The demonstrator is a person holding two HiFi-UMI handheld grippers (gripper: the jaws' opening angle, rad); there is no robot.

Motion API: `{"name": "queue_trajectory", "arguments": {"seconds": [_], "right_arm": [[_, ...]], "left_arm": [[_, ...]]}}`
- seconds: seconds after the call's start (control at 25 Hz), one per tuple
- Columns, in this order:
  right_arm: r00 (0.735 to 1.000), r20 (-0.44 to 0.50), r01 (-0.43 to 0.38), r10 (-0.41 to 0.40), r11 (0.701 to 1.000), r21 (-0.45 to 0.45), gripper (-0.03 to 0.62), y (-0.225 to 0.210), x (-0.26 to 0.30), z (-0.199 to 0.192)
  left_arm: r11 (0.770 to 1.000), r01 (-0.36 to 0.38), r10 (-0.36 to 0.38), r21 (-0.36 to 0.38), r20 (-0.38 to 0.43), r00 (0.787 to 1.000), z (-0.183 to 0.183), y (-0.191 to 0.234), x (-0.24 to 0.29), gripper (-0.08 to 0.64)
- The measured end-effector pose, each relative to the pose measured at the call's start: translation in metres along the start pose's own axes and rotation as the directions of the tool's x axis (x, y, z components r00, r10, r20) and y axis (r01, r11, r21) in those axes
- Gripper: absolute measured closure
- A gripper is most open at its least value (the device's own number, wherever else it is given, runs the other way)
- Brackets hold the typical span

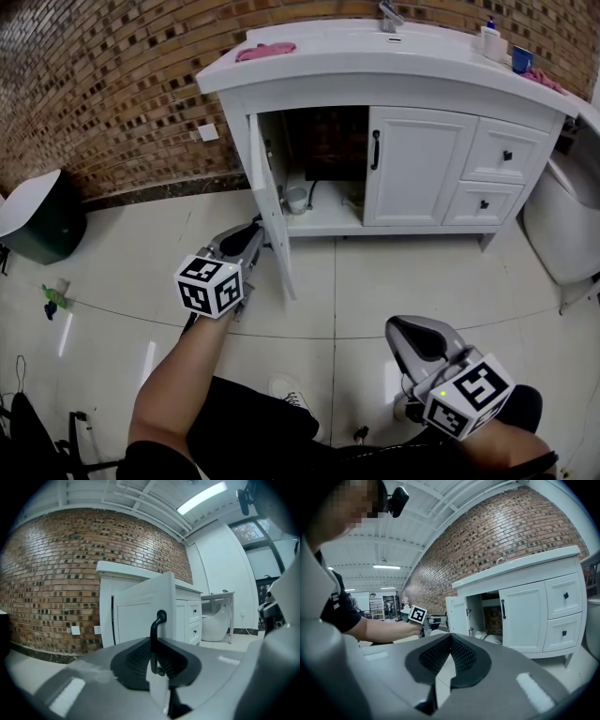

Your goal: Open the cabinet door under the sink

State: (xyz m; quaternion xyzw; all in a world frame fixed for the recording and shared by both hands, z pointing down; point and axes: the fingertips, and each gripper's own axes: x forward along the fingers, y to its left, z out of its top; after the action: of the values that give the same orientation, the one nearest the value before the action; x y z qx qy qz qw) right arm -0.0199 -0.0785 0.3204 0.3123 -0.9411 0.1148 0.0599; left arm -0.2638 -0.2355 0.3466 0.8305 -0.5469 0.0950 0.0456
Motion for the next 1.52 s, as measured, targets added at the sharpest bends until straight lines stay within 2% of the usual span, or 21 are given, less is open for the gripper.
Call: {"name": "queue_trajectory", "arguments": {"seconds": [0.32, 0.6, 1.12, 1.36, 1.52], "right_arm": [[1.000, -0.005, 0.005, -0.005, 1.000, -0.017, 0.584, 0.004, 0.008, 0.000], [1.000, -0.010, 0.012, -0.012, 0.999, -0.029, 0.584, 0.004, 0.009, -0.001], [0.999, 0.010, 0.041, -0.041, 0.999, -0.030, 0.584, -0.005, 0.003, -0.001], [0.998, 0.021, 0.068, -0.067, 0.997, -0.030, 0.584, -0.012, -0.004, -0.002], [0.997, 0.029, 0.073, -0.072, 0.997, -0.031, 0.584, -0.013, -0.006, -0.002]], "left_arm": [[0.997, -0.073, 0.073, -0.026, 0.028, 0.997, -0.005, 0.035, -0.024, 0.537], [0.987, -0.135, 0.141, -0.084, 0.068, 0.988, -0.008, 0.066, -0.039, 0.541], [0.982, -0.168, 0.176, -0.087, 0.093, 0.980, -0.010, 0.074, -0.041, 0.545], [0.976, -0.161, 0.176, -0.143, 0.099, 0.979, -0.008, 0.073, -0.050, 0.526], [0.968, -0.103, 0.144, -0.230, 0.170, 0.975, 0.018, 0.058, -0.070, 0.555]]}}
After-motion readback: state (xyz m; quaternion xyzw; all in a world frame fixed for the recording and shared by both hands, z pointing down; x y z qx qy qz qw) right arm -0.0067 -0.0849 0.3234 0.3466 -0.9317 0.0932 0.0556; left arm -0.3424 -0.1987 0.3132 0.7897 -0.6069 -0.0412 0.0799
